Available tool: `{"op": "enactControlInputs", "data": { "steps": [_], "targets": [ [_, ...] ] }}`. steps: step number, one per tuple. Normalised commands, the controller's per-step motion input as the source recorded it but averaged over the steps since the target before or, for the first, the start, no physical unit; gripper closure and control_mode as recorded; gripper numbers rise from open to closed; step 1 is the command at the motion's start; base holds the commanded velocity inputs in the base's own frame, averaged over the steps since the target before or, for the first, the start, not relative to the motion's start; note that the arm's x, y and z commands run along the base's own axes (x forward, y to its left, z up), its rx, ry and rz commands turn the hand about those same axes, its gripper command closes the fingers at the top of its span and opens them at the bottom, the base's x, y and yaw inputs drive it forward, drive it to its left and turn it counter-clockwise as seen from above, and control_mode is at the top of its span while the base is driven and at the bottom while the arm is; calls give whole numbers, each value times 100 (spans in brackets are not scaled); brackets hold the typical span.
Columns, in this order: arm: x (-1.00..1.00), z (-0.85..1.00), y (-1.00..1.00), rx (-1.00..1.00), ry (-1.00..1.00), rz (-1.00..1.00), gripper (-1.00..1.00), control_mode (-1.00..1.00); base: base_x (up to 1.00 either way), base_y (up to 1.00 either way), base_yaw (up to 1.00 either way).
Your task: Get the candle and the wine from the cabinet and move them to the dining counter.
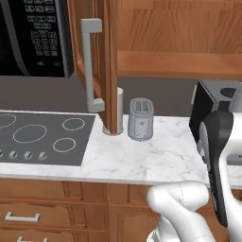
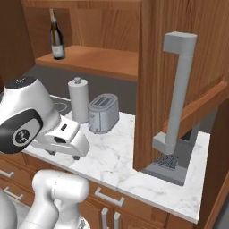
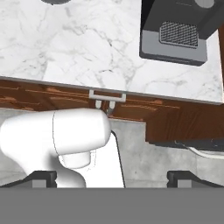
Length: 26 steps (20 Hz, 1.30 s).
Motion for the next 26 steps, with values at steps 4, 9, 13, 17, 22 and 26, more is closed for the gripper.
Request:
{"op": "enactControlInputs", "data": {
  "steps": [4,9,13,17,22,26],
  "targets": [
    [0,0,0,0,0,0,-100,100,-14,52,5],
    [0,0,0,0,0,0,-100,100,-17,46,6],
    [0,0,0,0,0,0,-100,100,31,25,6],
    [0,0,0,0,0,0,-100,100,50,0,11],
    [0,0,0,0,0,0,-100,100,50,-7,13],
    [0,0,0,0,0,0,-100,100,30,-19,11]
  ]
}}
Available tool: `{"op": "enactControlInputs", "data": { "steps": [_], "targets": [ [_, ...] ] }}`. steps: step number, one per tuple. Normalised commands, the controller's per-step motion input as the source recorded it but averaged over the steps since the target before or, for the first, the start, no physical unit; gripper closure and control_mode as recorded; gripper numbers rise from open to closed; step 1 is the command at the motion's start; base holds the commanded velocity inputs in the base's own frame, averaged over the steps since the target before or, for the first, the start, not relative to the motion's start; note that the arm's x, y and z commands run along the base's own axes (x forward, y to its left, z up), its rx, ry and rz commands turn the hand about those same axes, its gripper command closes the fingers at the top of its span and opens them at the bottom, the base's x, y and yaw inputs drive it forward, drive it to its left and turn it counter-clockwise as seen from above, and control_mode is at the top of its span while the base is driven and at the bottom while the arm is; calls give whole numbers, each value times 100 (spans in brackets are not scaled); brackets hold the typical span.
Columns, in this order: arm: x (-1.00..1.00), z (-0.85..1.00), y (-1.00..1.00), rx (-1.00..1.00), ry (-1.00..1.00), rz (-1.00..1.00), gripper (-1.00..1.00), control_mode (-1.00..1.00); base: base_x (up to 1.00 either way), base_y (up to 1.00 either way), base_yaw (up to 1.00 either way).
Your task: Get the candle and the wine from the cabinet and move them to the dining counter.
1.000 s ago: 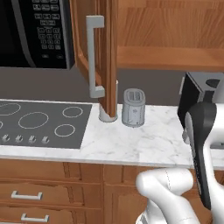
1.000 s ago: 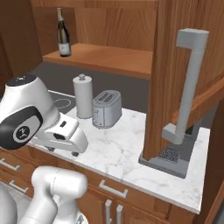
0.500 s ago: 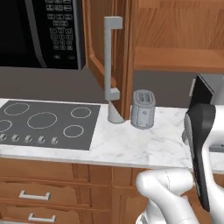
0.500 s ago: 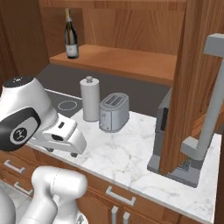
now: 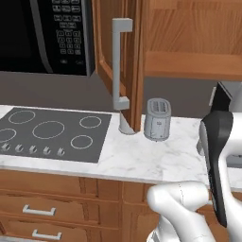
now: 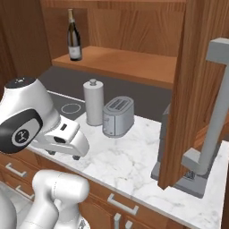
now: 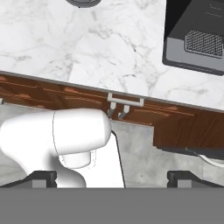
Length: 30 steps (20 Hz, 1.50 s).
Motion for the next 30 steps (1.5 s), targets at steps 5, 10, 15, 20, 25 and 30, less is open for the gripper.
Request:
{"op": "enactControlInputs", "data": {
  "steps": [5,10,15,20,25,30],
  "targets": [
    [0,0,0,0,0,0,-100,100,13,-15,15],
    [0,0,0,0,0,0,-100,100,0,0,9],
    [0,0,0,0,0,0,-100,100,0,0,1],
    [0,0,0,0,0,0,-100,100,0,0,0],
    [0,0,0,0,0,0,-100,100,0,-6,0],
    [0,0,-7,1,0,1,-100,-100,0,-20,2]
  ]
}}
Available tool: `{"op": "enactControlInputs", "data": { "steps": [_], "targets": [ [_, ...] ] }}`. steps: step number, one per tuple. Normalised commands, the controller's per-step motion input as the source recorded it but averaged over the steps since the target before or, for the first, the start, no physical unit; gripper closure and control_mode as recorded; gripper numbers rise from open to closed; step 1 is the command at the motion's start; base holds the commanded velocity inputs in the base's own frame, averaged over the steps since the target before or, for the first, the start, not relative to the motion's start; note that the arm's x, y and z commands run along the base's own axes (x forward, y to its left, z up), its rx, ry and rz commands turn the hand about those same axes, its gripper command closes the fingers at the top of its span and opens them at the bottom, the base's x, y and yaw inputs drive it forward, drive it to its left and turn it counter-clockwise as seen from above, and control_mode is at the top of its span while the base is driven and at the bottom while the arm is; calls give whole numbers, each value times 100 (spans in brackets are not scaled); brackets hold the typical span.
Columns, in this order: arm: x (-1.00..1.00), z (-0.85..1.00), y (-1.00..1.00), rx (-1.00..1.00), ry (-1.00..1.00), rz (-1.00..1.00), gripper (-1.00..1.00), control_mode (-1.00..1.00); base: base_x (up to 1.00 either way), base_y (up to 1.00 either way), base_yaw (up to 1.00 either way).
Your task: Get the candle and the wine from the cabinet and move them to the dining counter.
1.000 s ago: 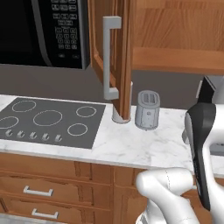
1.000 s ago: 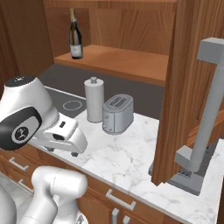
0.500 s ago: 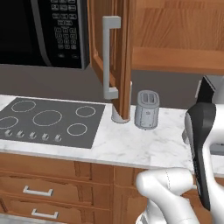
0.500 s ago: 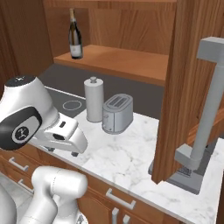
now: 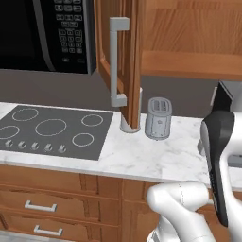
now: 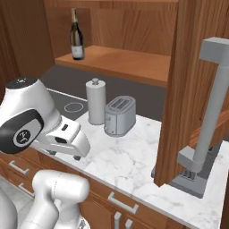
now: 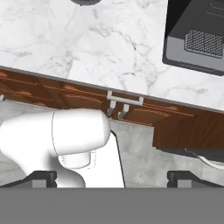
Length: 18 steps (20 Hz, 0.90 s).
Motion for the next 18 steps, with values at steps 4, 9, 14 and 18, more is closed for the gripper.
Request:
{"op": "enactControlInputs", "data": {
  "steps": [4,9,14,18],
  "targets": [
    [-3,8,-20,9,0,5,-100,-100,0,0,0],
    [-22,54,-9,13,-4,10,-100,-100,0,0,0],
    [-18,73,0,14,-2,20,-100,-100,0,0,0],
    [-25,92,1,12,-1,20,-100,-100,0,0,0]
  ]
}}
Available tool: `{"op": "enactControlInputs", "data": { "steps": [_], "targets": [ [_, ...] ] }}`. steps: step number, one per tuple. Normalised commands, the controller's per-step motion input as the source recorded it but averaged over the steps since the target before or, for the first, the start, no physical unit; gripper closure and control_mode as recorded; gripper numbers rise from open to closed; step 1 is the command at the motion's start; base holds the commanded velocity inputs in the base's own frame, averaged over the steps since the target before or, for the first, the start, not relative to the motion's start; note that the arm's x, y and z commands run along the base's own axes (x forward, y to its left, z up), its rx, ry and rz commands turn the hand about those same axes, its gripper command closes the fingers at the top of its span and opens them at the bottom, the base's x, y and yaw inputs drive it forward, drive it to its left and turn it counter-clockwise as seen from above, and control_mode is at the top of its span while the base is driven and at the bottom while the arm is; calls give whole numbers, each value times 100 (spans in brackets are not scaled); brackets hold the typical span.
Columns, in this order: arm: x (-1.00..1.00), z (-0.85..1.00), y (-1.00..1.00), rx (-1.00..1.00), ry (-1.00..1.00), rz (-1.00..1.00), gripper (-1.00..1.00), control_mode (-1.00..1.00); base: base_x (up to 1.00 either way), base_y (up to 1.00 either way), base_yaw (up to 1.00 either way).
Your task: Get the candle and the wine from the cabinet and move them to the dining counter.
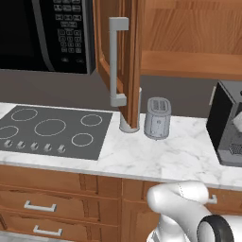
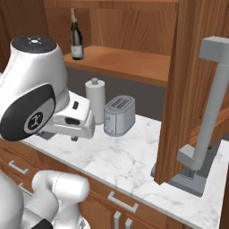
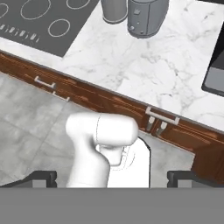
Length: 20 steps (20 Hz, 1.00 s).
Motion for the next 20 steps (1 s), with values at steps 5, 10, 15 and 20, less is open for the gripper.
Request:
{"op": "enactControlInputs", "data": {
  "steps": [5,10,15,20],
  "targets": [
    [-7,87,16,6,-4,15,-100,-100,0,0,0],
    [1,38,16,2,-6,17,-100,-100,0,0,0],
    [11,0,19,0,-14,13,-100,-100,0,0,0],
    [5,0,24,-1,-32,11,-100,-100,0,0,0]
  ]
}}
